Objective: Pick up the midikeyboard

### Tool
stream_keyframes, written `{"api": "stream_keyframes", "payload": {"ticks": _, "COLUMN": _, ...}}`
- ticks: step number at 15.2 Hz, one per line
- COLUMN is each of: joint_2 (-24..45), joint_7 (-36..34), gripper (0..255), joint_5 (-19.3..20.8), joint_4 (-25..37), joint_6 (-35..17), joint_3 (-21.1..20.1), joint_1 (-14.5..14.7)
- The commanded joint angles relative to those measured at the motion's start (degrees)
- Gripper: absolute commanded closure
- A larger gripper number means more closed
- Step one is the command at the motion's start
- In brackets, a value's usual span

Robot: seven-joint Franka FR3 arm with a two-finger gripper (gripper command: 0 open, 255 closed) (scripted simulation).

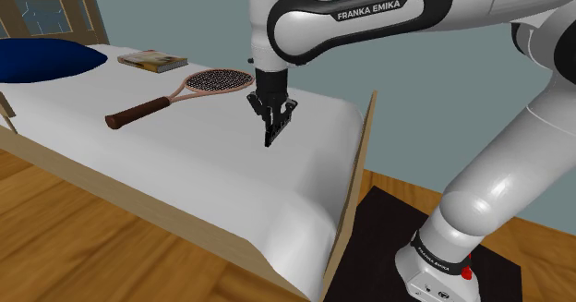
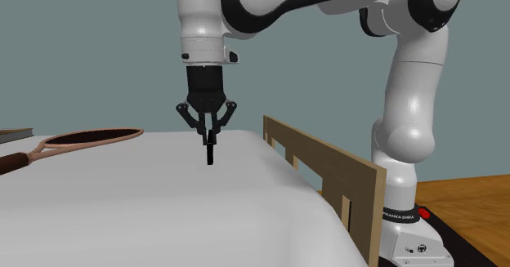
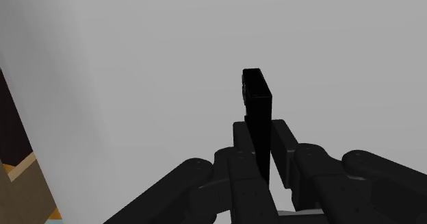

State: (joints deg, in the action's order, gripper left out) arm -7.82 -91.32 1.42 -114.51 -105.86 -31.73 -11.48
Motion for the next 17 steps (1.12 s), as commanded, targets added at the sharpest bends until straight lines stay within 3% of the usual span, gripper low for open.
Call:
{"api": "stream_keyframes", "payload": {"ticks": 1, "joint_2": -0.1, "joint_7": 0.1, "gripper": 255, "joint_5": 0.0, "joint_4": 0.6, "joint_6": 0.8, "joint_3": 0.1, "joint_1": 0.0}}
{"api": "stream_keyframes", "payload": {"ticks": 17, "joint_2": 0.0, "joint_7": 0.9, "gripper": 255, "joint_5": 0.0, "joint_4": 11.7, "joint_6": 11.7, "joint_3": 0.3, "joint_1": -0.3}}
